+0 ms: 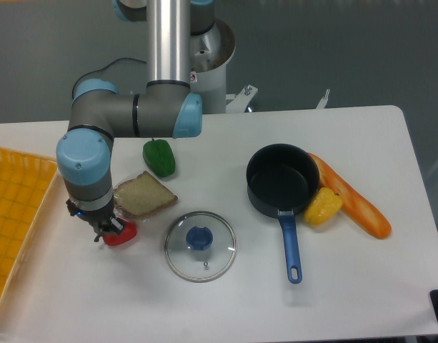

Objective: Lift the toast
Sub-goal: 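Close the gripper on the bag edge of the toast slice, then lift the bagged toast slice up off the table with the gripper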

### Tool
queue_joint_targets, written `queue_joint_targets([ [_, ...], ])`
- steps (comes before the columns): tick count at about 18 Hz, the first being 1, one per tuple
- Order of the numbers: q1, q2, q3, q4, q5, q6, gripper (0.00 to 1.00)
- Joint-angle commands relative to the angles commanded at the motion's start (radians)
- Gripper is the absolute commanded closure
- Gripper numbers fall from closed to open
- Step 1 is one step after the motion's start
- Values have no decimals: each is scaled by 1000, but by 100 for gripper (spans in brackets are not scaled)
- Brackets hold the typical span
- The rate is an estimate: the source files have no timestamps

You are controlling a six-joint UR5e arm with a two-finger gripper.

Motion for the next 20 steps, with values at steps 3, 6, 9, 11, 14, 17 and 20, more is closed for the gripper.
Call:
queue_joint_targets([
  [3,15,23,14,-35,0,34,100],
  [6,23,31,43,-81,0,87,100],
  [9,35,38,58,-83,-2,139,100],
  [11,40,45,72,-87,-2,153,100],
  [14,49,60,77,-129,2,181,100],
  [17,66,68,101,-233,11,235,100],
  [20,87,97,101,-255,9,288,100],
])
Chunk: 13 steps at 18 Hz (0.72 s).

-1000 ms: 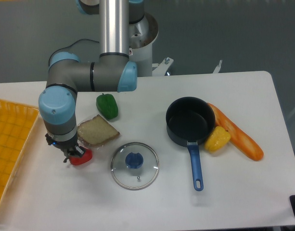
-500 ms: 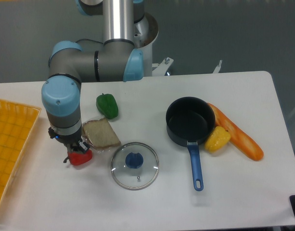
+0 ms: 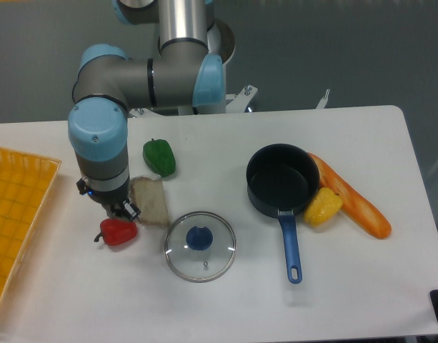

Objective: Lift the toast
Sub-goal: 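Lift the bagged toast slice up off the table with the gripper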

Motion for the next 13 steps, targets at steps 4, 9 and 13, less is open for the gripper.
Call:
queue_joint_targets([
  [4,3,20,2,-9,0,3,100],
  [9,9,57,14,-46,-3,3,100],
  [13,23,86,17,-81,-5,3,100],
])
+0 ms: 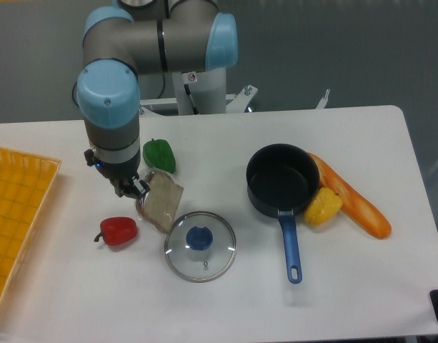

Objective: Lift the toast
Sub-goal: 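Lift the bagged toast slice up off the table with the gripper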

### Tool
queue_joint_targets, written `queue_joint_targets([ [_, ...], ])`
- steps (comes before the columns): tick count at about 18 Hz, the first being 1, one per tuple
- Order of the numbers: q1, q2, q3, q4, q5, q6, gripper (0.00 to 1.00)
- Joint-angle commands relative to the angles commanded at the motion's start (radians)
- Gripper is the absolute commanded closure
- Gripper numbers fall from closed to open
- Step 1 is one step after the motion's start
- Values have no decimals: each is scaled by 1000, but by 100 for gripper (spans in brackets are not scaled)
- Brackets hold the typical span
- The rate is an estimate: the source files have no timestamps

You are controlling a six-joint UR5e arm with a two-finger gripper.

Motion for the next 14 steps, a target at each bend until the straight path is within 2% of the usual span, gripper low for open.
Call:
queue_joint_targets([
  [6,2,15,6,-38,5,11,100],
  [14,18,25,2,-51,2,38,100],
])
